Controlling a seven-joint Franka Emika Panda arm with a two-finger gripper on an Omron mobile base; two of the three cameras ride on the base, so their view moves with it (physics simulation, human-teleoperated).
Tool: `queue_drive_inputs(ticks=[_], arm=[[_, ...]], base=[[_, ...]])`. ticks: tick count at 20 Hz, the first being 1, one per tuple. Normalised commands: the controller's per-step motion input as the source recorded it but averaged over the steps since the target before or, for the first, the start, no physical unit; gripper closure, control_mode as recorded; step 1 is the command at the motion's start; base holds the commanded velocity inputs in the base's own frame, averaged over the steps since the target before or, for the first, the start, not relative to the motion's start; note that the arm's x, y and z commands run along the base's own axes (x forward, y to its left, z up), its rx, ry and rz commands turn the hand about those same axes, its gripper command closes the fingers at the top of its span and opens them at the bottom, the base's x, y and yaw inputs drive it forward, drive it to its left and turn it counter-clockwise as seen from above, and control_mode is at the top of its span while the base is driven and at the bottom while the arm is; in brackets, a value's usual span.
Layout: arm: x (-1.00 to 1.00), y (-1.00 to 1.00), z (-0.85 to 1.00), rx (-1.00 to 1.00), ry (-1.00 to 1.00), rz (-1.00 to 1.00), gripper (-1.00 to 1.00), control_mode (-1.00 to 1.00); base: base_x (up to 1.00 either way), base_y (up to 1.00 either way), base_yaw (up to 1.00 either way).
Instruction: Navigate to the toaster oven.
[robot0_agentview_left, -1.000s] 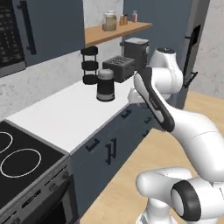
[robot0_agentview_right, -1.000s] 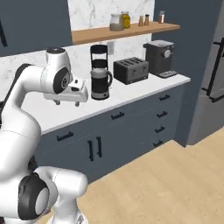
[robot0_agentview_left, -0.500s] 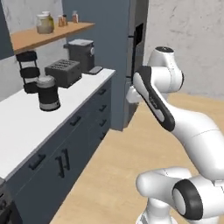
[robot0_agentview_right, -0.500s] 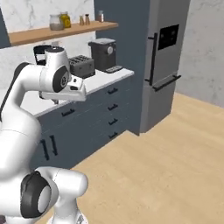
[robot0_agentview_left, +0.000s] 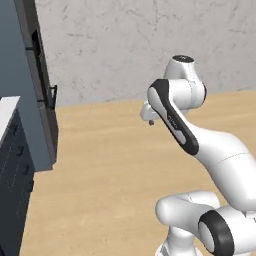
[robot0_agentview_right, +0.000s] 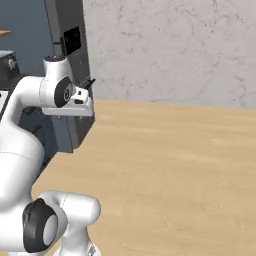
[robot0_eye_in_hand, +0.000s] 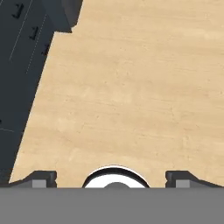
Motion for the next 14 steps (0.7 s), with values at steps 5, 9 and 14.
queue_drive_inputs(ticks=[5,9,14], arm=[[0.0,0.0,0.0,0.0,0.0,0.0,-1.0,1.0],[0.0,0.0,0.0,0.0,0.0,0.0,-1.0,1.0],[0.0,0.0,0.0,0.0,0.0,0.0,-1.0,1.0]], base=[[0.0,0.0,-0.9],[0.0,0.0,-0.91],[0.0,0.0,-0.91]])
